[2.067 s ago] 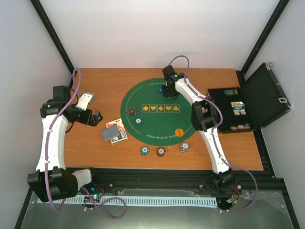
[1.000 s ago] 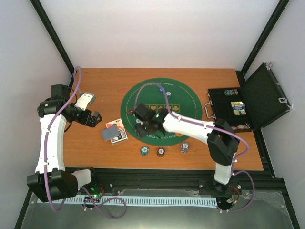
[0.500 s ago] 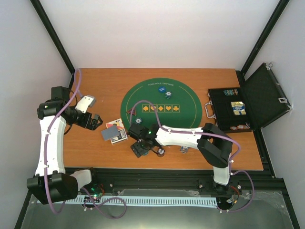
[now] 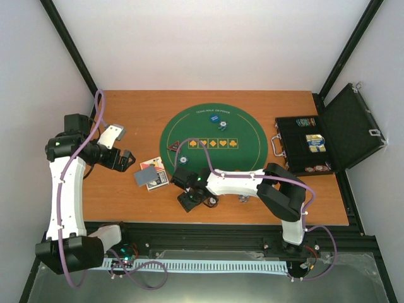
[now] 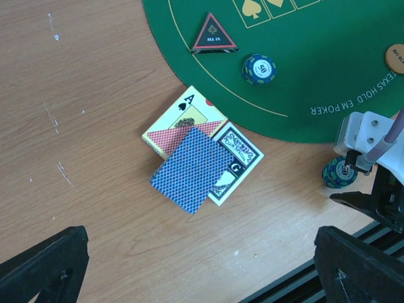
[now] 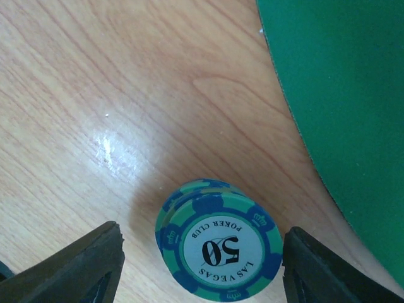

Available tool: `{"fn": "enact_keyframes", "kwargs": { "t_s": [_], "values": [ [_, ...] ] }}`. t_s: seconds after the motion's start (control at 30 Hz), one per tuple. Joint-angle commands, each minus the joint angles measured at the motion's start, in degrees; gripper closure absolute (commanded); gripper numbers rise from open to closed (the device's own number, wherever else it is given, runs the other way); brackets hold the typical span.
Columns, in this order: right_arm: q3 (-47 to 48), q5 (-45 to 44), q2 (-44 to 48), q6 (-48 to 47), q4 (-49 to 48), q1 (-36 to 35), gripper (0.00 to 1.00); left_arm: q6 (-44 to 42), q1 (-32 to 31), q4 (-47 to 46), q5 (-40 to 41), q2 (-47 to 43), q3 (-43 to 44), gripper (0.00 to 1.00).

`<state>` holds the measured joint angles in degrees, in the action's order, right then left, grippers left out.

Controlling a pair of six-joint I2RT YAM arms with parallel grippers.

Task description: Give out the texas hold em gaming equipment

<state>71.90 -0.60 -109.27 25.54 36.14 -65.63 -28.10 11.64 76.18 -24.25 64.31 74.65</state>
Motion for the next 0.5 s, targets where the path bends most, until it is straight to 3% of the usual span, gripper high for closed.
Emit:
{"fn": "enact_keyframes", "kwargs": {
  "t_s": [0.0,0.47],
  "values": [
    [-0.9,0.3,-1.3,0.5,-1.0,-0.4,0.33,0.5,0.1,1.3,-0.4,-0.7,2.3,0.00],
    [2.5,-1.5,-0.8,-0.4,0.8,-0.5,0.54,-0.6,0.1,1.7,0.0,-1.0,2.6,0.00]
  ]
}}
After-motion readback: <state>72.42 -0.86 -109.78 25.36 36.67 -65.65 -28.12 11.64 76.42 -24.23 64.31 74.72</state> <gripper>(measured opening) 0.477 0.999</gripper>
